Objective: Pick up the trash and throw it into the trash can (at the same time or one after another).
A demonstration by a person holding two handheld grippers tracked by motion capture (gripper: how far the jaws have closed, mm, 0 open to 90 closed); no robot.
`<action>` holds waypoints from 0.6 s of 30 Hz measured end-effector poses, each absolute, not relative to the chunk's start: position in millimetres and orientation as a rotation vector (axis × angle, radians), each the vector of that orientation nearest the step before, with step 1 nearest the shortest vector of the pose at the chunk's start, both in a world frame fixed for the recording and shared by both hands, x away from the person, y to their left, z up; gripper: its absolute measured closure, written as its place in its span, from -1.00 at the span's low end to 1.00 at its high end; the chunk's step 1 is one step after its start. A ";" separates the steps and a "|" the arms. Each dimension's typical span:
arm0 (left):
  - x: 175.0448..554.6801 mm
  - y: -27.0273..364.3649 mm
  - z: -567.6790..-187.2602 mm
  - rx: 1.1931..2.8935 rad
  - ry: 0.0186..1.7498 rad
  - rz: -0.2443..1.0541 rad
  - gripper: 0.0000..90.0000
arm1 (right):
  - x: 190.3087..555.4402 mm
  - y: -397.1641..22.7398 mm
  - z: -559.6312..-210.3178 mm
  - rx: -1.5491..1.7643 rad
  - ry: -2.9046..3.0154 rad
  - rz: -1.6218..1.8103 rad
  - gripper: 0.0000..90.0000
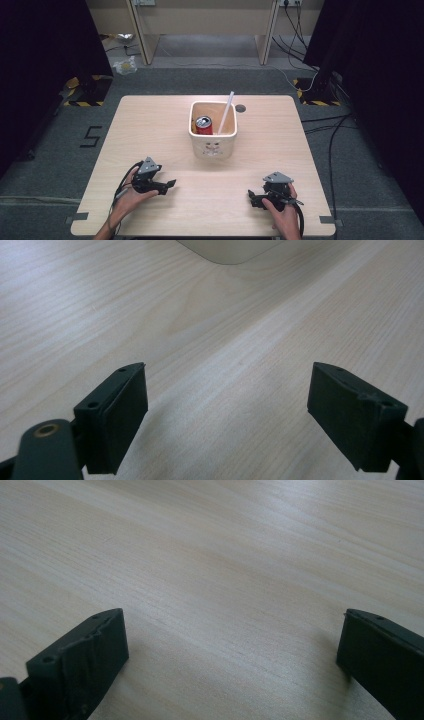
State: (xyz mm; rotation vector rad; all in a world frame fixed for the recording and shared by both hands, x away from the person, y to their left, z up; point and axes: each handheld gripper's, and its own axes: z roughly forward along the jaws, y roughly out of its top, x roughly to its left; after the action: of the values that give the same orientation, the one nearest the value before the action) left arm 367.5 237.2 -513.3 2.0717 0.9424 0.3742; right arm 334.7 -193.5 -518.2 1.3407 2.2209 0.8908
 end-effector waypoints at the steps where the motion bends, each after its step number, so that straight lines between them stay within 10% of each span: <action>1: 366.9 237.6 -513.7 2.074 0.942 0.373 -0.65 | 334.7 -193.5 -518.2 1.341 2.221 0.891 -0.99; 18: 355.9 237.5 -520.8 2.130 0.931 0.386 -0.65 | 334.6 -193.0 -518.3 1.336 2.221 0.891 -0.99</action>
State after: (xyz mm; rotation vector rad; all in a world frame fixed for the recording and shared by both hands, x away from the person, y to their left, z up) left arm 355.9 237.5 -520.8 2.1303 0.9310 0.3859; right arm 334.6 -193.0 -518.3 1.3364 2.2209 0.8910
